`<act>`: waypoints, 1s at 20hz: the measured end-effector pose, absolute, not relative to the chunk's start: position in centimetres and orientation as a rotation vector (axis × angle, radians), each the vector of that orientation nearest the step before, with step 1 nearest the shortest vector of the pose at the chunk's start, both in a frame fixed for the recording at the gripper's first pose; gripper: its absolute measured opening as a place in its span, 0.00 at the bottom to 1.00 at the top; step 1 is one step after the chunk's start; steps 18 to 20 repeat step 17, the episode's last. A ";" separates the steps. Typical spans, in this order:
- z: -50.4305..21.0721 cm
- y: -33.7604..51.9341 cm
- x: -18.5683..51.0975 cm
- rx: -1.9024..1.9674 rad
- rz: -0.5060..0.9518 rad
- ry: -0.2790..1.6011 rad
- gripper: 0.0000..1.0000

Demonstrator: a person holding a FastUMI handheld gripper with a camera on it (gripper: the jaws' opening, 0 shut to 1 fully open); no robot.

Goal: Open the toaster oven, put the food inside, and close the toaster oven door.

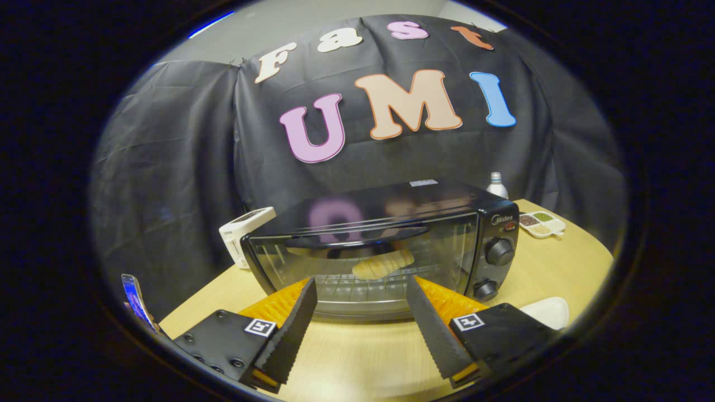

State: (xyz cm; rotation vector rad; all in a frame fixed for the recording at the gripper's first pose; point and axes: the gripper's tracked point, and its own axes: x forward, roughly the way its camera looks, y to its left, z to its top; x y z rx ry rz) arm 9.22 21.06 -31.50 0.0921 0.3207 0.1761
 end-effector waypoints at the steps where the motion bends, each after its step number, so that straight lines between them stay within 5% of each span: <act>1: -31.2 20.9 9.2 0.092 0.174 0.316 0.99; 20: -20.4 15.9 8.9 0.007 0.085 0.125 0.99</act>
